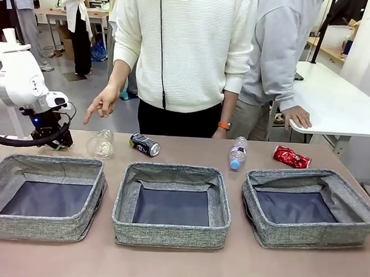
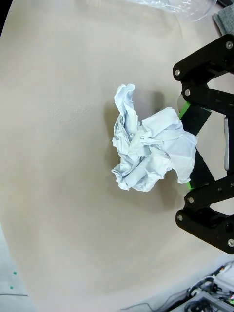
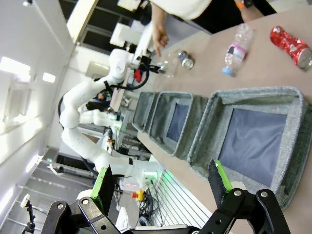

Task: Sort the waste into the appropriate baskets.
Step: Pick up the waste item pointed out by the person.

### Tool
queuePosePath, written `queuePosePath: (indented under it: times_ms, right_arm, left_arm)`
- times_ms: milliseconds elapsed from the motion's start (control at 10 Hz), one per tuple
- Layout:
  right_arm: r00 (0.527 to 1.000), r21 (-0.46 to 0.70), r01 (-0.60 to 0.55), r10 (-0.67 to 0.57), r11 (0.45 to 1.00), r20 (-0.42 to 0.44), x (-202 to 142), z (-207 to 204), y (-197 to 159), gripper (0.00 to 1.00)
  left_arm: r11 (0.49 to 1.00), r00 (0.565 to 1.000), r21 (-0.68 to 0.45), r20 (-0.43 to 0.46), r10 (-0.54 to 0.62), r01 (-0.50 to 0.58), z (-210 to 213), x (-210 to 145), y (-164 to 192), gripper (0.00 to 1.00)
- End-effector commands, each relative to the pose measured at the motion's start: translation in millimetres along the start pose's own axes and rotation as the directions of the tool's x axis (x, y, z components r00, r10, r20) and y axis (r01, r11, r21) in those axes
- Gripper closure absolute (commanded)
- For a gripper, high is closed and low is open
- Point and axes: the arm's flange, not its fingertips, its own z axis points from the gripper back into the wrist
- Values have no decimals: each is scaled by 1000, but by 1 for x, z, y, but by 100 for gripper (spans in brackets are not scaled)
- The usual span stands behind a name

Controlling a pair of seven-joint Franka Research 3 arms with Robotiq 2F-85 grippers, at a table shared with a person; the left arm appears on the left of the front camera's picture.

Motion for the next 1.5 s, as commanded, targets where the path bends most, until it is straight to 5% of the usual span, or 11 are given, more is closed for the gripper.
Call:
queuePosePath:
  times_ms: [0, 100, 200, 400, 500, 700, 900, 1000, 1400]
  right_arm:
    - [999, 17, -28, 28, 999, 16, 3, -1, 1, 0]
    - [999, 17, -28, 28, 999, 16, 3, -1, 1, 0]
    - [999, 17, -28, 28, 999, 16, 3, -1, 1, 0]
    - [999, 17, -28, 28, 999, 16, 3, -1, 1, 0]
    - [999, 17, -28, 28, 999, 16, 3, -1, 1, 0]
    - [999, 17, -28, 28, 999, 16, 3, -1, 1, 0]
    - [999, 17, -28, 28, 999, 16, 3, -1, 1, 0]
    - [999, 17, -28, 28, 999, 16, 3, -1, 1, 0]
    - [999, 17, -28, 28, 999, 16, 3, -1, 1, 0]
  left_arm:
    - [1000, 999, 22, -32, -1, 1, -4, -9, -3, 60]
    - [1000, 999, 22, -33, -3, 4, 3, -13, -3, 40]
    - [1000, 1000, 26, -18, -6, 7, 14, -17, -1, 0]
    - [999, 1000, 34, -3, -14, 14, 33, -24, -2, 0]
    - [999, 1000, 36, -2, -15, 15, 36, -24, -2, 16]
    - [1000, 1000, 20, 4, -18, 18, 42, -21, -3, 0]
    - [999, 999, 26, 43, -19, 18, 50, -16, -2, 0]
    - [999, 997, 38, 82, 0, -3, 54, -13, 0, 20]
    - [1000, 973, 19, 230, -9, 4, 78, 5, 4, 20]
